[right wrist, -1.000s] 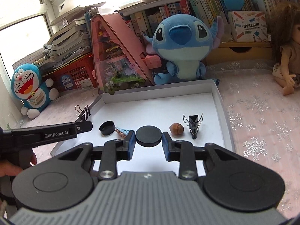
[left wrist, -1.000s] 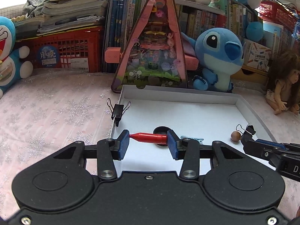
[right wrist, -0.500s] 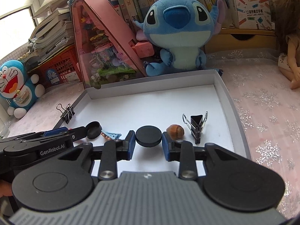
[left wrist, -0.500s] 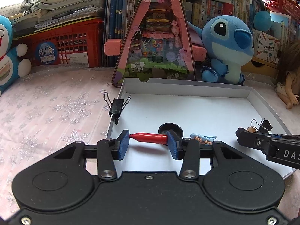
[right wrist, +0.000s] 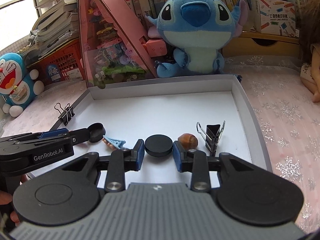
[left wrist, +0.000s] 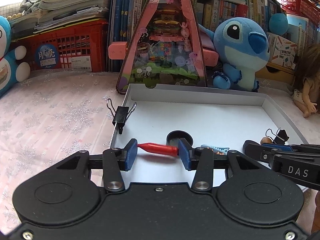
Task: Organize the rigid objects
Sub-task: 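Carry the red stick and black lid into the tray and open both grippers, then move both tools back toward the remaining objects on the table, then grasp the black cup-shaped lid with the left gripper while the right gripper grasps the blue toy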
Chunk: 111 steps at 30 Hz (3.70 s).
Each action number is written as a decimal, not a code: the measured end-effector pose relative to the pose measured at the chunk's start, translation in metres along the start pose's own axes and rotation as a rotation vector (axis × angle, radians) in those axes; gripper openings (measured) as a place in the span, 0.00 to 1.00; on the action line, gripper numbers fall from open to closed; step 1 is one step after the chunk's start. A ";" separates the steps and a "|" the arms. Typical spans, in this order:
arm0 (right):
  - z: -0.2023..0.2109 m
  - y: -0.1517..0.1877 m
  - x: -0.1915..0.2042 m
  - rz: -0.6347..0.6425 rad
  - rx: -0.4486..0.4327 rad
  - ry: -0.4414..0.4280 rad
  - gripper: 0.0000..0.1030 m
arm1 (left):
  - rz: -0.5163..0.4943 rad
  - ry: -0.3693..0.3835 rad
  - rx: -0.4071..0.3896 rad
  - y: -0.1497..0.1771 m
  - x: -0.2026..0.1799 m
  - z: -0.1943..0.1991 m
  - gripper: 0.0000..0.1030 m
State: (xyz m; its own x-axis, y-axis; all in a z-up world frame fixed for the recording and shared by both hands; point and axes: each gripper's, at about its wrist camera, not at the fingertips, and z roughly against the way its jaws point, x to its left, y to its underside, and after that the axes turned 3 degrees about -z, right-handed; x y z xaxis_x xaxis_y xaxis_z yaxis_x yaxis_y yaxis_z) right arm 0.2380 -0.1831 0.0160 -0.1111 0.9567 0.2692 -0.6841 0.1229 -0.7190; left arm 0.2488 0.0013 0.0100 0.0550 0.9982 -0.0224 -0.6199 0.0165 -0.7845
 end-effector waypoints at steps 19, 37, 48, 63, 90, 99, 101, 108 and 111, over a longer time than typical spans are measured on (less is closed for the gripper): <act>0.058 0.016 0.001 0.101 -0.079 -0.029 0.68 | -0.068 0.092 -0.064 0.020 -0.006 0.071 0.71; 0.138 0.084 0.001 0.227 -0.137 -0.047 0.74 | -0.121 0.187 -0.078 0.081 -0.002 0.144 0.71; 0.171 0.126 0.000 0.282 -0.119 -0.085 0.78 | -0.170 0.230 -0.053 0.116 0.006 0.177 0.72; 0.169 0.154 0.014 0.396 -0.088 -0.038 0.79 | -0.206 0.294 0.021 0.148 0.001 0.184 0.59; 0.155 0.136 -0.013 0.221 -0.095 0.190 0.81 | -0.249 0.267 -0.026 0.150 -0.012 0.175 0.36; 0.163 0.143 0.000 0.217 -0.084 0.098 0.81 | -0.254 0.251 -0.044 0.153 -0.016 0.175 0.36; 0.161 0.143 0.008 0.229 -0.072 0.098 0.81 | -0.259 0.246 -0.047 0.153 -0.017 0.175 0.36; 0.154 0.143 0.024 0.222 -0.069 0.066 0.74 | -0.249 0.240 -0.051 0.152 -0.018 0.173 0.34; 0.151 0.145 0.030 0.227 -0.069 0.059 0.73 | -0.245 0.240 -0.053 0.153 -0.018 0.173 0.31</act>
State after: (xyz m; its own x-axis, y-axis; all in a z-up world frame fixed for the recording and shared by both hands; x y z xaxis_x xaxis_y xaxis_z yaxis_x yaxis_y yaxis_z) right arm 0.0267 -0.1769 0.0170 -0.2126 0.9754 0.0588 -0.5953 -0.0816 -0.7993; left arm 0.0180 -0.0041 -0.0022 0.3835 0.9231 0.0305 -0.5243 0.2448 -0.8156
